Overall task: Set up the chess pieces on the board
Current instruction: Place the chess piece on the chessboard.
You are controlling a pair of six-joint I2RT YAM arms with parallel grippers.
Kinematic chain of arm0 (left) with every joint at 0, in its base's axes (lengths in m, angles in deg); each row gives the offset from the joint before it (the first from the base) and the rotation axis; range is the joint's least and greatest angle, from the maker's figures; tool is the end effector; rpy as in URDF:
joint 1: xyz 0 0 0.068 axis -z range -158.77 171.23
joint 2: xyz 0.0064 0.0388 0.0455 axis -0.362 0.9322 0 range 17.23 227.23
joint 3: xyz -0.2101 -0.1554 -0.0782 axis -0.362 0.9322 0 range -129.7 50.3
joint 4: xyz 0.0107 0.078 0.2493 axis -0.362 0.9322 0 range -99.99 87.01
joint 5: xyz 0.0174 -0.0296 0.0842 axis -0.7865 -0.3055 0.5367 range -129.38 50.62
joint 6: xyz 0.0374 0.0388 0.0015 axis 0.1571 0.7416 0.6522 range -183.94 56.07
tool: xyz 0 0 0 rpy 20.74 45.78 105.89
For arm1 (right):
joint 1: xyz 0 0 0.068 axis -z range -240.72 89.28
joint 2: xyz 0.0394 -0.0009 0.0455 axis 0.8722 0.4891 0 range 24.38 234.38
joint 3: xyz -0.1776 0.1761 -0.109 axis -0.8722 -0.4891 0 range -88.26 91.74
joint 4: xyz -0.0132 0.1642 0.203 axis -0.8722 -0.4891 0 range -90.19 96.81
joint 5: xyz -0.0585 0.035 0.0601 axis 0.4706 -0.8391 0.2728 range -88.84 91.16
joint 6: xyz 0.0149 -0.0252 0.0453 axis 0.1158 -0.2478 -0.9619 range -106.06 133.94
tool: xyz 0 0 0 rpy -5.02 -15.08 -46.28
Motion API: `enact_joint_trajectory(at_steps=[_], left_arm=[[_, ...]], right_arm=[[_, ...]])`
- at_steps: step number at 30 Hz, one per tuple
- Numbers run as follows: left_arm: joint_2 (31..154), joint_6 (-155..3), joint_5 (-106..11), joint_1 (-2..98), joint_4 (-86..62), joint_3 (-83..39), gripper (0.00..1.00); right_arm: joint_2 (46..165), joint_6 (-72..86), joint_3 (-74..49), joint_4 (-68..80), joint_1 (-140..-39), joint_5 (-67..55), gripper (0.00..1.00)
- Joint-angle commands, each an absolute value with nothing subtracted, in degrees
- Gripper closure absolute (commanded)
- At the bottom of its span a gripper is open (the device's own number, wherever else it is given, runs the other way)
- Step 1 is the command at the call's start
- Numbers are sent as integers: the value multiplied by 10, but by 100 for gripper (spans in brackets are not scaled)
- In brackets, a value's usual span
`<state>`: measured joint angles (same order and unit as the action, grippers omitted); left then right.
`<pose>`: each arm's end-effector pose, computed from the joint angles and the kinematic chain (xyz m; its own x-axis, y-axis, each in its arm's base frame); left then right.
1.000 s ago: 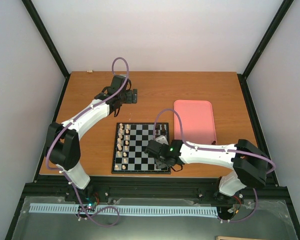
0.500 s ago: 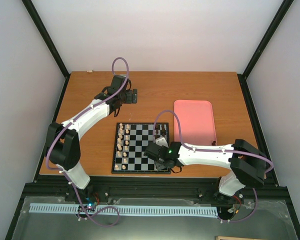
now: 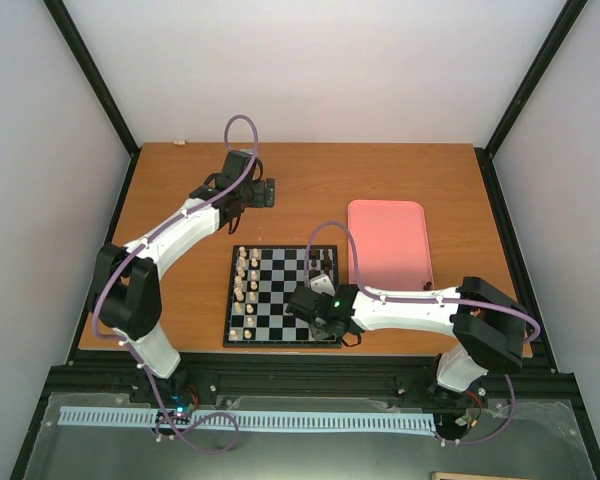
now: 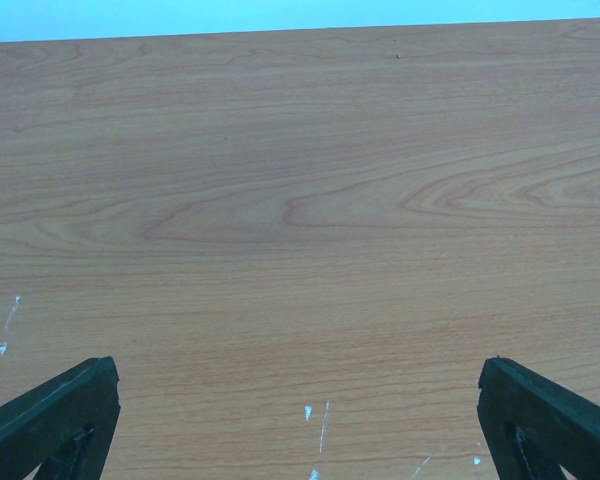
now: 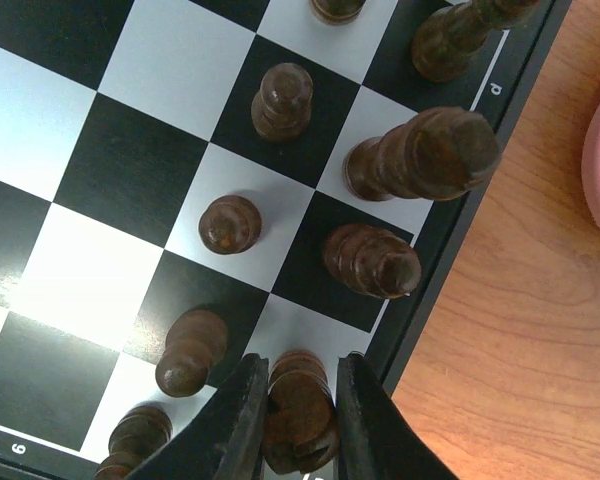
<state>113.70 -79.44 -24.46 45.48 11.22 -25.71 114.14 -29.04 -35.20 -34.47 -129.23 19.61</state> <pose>0.3514 -0.1483 0.2743 -0.6434 0.0067 -0.7655 0.0516 0.9981 -0.0347 0.1107 0.2505 0.1739 -0.8473 -0.3872 -0.3635 -0.3839 0.9195 -0.0846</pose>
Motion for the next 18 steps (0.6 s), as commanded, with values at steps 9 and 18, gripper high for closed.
enact_joint_trajectory(at_steps=[9,18], left_arm=[[1147,-800,-246,454,105,-274,0],[1148,-799,-246,454,106,-275,0]], right_arm=[[1149,-298,-355,-339,-1297,208,78],[1149,-294,-352,-339,-1298,216,75]])
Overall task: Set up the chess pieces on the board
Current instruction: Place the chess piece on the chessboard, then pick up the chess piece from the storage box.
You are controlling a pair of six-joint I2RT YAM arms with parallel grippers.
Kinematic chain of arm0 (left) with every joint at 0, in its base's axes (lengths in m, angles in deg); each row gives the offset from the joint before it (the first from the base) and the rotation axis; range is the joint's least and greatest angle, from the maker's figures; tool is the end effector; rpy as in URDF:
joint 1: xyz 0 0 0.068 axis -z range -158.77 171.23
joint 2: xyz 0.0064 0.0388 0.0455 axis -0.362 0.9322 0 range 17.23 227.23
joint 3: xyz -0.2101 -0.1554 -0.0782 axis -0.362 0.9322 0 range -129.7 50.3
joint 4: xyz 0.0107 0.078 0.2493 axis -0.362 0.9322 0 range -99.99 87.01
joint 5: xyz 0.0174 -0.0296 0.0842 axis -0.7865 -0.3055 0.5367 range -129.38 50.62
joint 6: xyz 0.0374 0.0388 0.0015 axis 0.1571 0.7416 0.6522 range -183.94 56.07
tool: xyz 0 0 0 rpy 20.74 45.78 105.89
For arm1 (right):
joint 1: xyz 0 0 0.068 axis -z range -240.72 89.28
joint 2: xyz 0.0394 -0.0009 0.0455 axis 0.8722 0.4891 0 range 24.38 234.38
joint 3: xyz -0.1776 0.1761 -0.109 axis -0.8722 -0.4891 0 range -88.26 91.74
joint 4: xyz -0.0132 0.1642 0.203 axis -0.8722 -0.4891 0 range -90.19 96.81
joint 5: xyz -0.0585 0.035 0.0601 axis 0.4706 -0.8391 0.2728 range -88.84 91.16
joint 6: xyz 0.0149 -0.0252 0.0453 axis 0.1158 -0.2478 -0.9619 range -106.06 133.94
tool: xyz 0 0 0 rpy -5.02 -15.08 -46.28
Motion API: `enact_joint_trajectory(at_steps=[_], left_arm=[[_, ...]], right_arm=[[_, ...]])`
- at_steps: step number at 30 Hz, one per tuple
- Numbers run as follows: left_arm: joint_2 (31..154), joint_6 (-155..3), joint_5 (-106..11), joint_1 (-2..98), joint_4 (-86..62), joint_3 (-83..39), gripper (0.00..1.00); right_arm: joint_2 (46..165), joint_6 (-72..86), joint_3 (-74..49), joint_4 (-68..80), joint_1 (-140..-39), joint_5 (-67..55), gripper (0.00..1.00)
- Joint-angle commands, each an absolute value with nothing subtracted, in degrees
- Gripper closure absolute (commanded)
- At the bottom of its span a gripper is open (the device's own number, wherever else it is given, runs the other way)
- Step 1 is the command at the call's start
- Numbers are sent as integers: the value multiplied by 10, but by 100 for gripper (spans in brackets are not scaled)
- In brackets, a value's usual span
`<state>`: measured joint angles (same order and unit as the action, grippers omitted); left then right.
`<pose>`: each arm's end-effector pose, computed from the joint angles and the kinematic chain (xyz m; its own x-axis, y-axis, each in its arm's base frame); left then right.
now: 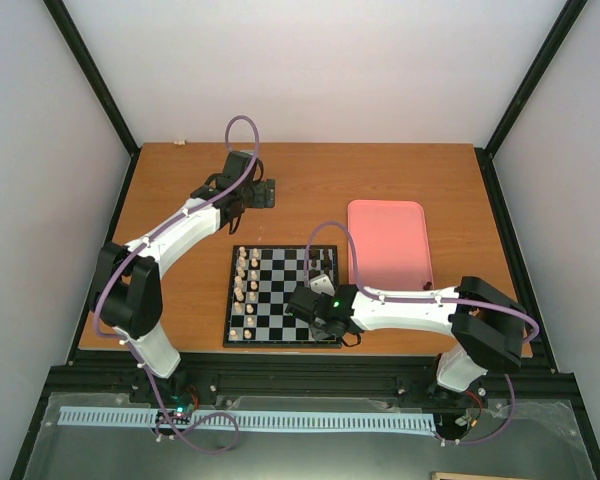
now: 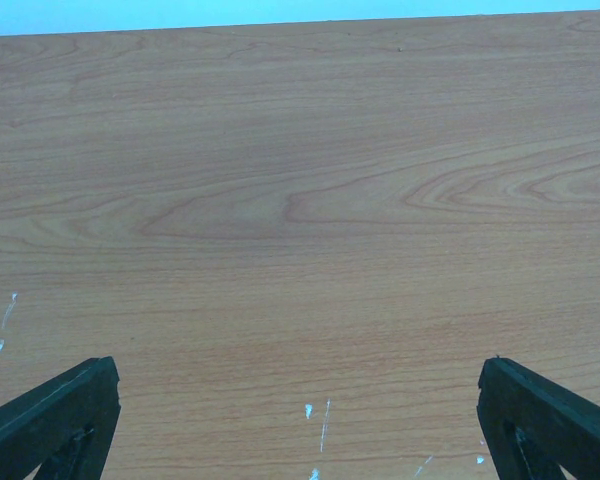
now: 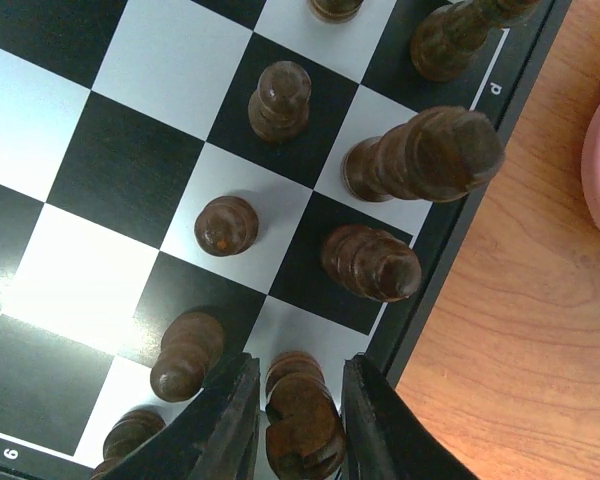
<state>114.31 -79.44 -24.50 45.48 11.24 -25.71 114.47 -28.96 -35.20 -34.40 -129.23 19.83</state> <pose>0.3529 -0.1490 0.2704 -0.6511 0.0101 -0.7589 0.0518 0.9982 -0.0311 0.1110 0.2509 0.1725 -0.8464 -0.3899 -0.3627 -0.3842 0.9188 -0.0910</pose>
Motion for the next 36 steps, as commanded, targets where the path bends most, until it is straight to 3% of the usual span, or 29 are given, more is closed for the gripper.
enact_joint_trajectory(at_steps=[1,4,11,16,23,28,36], left_arm=[[1148,-799,-246,454,106,-275,0],[1148,-799,-245,454,105,-275,0],[1147,-799,-245,454,107,-276,0],[1146,-800,-248,454,106,-275,0],[1152,-802,-254,454,105,-277,0],[1152,-801,-256,453,105,-277,0],[1155,-802,-263,454,104,-279,0]], right_arm=[[1148,-294,-351,-339,-1298,216,75],[1142,-292,-347,-344,-1298,212,73],[1107,-290,-349,-359,-1307,213,52],[1064,-300,-349,-387,-1310,227,48],[972,-380,-356,-496,-1294,347,44],[925,-391,-422,-516,-1156,364,44],[833,-291,-515,-370,-940,337,43]])
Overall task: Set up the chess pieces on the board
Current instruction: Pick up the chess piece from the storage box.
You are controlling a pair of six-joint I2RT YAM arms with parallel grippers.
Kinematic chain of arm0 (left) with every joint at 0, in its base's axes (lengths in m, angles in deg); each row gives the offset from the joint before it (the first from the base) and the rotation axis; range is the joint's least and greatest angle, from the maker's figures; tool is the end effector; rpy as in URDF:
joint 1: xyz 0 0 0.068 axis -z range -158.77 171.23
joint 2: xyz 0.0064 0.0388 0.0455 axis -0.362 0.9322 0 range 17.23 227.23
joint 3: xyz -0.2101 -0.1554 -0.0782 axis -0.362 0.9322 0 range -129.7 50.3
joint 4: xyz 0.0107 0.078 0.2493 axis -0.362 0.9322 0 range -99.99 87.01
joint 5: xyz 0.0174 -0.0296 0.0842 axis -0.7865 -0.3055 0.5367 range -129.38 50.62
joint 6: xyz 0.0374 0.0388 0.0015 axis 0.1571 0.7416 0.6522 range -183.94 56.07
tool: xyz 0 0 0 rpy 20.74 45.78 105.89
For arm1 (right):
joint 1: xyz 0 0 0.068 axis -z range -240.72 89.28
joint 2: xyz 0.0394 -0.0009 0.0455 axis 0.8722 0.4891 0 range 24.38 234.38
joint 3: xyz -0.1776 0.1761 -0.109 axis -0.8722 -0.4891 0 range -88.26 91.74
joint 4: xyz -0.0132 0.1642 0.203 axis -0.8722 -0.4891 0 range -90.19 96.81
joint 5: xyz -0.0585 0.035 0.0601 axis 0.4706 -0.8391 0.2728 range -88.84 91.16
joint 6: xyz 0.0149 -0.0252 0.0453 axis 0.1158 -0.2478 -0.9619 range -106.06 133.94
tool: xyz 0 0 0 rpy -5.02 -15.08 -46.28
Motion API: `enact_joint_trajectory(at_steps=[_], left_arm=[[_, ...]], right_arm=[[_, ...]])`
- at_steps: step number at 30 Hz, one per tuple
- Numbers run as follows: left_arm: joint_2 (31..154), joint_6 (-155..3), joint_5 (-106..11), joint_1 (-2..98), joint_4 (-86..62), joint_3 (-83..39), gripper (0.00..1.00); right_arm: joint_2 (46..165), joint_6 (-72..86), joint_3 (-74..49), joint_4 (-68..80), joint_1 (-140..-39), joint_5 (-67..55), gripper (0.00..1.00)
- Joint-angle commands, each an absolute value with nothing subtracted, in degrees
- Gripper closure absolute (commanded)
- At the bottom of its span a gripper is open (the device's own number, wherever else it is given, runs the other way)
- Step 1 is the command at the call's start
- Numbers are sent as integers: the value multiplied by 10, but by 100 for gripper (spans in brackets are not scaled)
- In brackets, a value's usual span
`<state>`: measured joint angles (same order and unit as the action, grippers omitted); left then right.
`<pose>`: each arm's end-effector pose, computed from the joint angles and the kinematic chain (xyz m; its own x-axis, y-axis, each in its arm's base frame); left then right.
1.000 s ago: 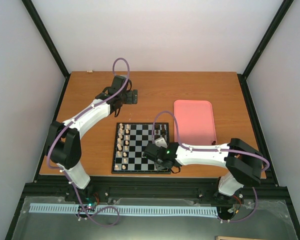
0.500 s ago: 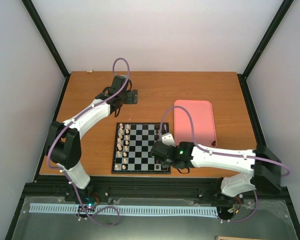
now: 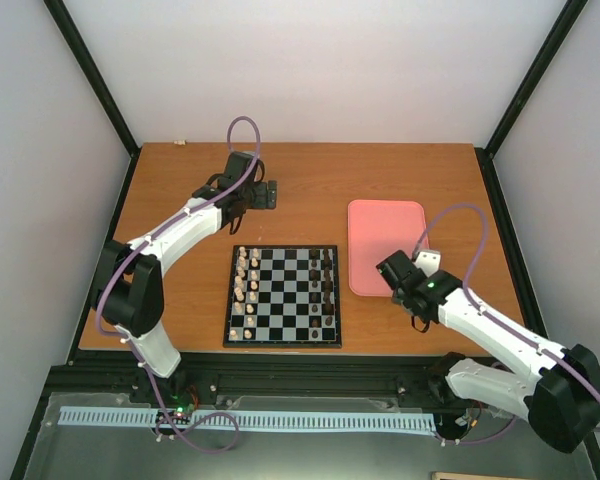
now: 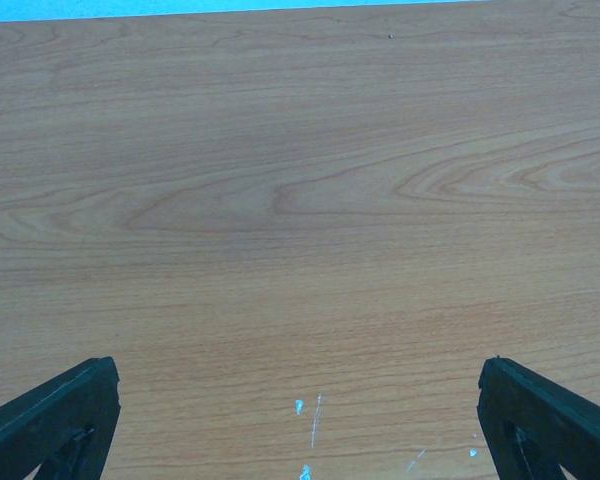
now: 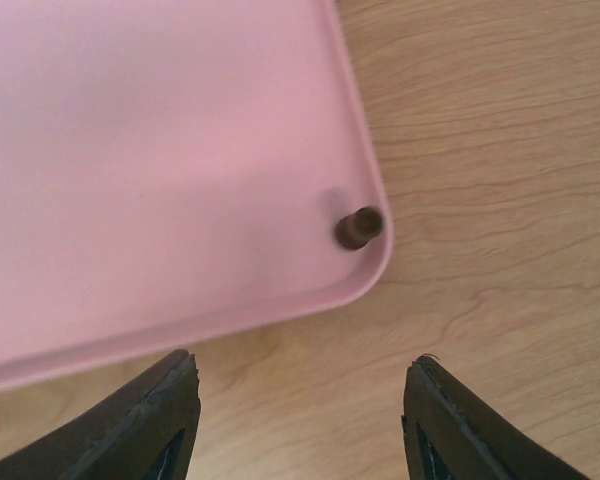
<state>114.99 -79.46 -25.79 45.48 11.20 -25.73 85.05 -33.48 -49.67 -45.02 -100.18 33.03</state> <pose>0.3545 -0.1505 0.2661 -0.6631 0.0135 -0.7484 0.0675 0.9968 -0.0418 0.1425 0.0930 0.2071 -0.8162 0.1379 -0.5611 0.2574 0.9562 -0.1393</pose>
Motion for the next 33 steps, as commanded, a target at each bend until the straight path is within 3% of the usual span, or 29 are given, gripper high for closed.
enact_joint_trajectory(at_steps=[1,11,19,33], left_arm=[[1156,-802,-263,454,104,-279,0],[1160,-800,-264,454,104,-281,0],[1163,-799,-261,453,104,-283,0],[1162,-799,-265,453,103,-282,0]], right_arm=[[836,-281,-515,-358,-926,332,43],[926,-196,-529,-248,-776,230,49],[942,-175,-531,-234,-748,190,57],[970,-172,-532,-240,-712,165,60]])
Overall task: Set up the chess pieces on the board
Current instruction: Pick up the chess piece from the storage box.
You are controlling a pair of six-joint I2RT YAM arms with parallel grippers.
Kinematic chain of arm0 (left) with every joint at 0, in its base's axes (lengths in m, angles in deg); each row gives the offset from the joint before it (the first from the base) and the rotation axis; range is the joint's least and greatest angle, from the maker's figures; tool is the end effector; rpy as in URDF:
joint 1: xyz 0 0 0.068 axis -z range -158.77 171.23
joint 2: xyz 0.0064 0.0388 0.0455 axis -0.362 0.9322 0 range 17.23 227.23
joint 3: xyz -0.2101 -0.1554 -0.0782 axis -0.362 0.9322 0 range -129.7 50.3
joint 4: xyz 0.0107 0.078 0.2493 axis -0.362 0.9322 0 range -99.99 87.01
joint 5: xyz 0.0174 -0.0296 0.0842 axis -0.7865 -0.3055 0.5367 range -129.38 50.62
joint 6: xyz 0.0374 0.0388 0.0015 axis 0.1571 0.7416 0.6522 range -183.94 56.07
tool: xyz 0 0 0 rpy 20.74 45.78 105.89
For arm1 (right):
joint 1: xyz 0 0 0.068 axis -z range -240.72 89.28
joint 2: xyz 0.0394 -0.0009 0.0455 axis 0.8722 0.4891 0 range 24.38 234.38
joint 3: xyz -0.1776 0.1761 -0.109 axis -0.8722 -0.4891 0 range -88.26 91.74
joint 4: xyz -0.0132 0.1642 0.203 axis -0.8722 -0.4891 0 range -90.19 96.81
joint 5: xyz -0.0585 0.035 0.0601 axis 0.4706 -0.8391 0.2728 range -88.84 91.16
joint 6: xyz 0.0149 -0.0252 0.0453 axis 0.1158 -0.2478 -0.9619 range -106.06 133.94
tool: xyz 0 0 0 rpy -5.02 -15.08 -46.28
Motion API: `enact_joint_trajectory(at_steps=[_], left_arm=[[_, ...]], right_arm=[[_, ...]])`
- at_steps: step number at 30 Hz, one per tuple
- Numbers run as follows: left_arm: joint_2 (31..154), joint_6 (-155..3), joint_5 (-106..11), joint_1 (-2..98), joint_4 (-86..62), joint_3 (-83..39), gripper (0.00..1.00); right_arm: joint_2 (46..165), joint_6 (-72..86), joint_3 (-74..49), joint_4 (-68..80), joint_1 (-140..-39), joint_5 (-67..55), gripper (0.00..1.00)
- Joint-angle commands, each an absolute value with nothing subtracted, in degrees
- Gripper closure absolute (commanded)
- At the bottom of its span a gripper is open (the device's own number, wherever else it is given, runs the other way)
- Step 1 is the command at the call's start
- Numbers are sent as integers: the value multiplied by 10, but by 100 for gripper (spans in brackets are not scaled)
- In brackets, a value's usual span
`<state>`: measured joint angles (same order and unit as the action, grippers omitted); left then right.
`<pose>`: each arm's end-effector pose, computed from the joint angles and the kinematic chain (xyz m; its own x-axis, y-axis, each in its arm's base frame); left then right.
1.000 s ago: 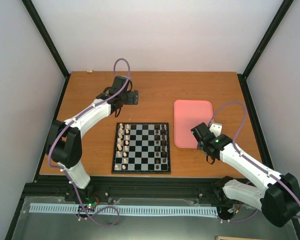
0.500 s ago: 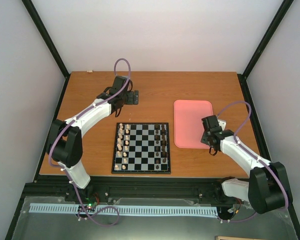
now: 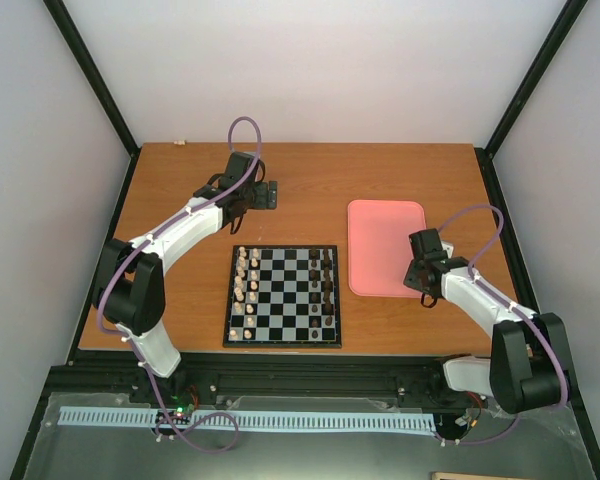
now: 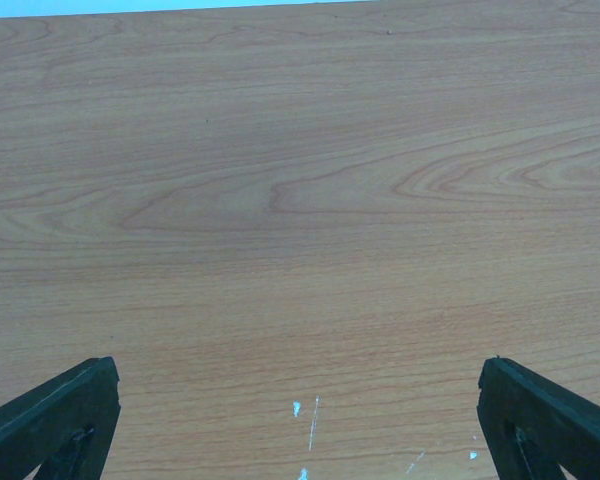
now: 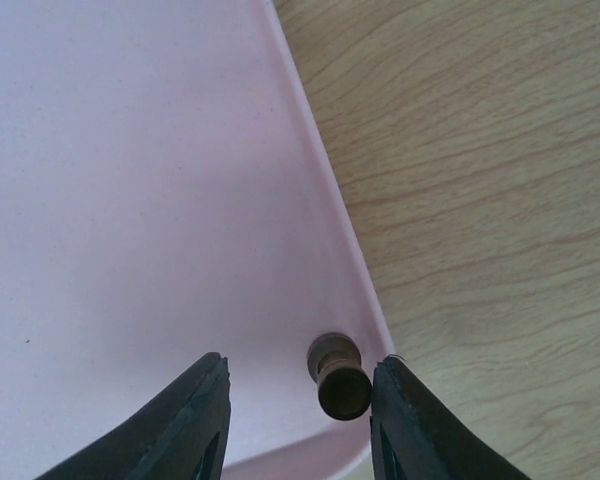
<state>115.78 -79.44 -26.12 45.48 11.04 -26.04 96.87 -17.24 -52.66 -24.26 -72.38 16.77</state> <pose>0.3570 -0.1519 0.2631 -0.6680 0.0157 -0.7440 0.0716 0.9965 -0.0433 0.2107 0.0337 0.1659 -0.8263 0.3385 -0.4503 0.3880 0.9215 -0.0192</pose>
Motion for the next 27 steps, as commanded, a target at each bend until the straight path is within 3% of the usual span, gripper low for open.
enact_joint_trajectory(at_steps=[1,12,27], left_arm=[[1161,-799,-265,453,103,-282,0],[1155,-798,-266,452,100,-277,0],[1152,-800,-267,452,99,-273,0]], right_arm=[[970,-170,-533,-240,-707,159,61],[982,-163,-535,-245,-692,145,71],[930,-157,-550,-246,-694,142,96]])
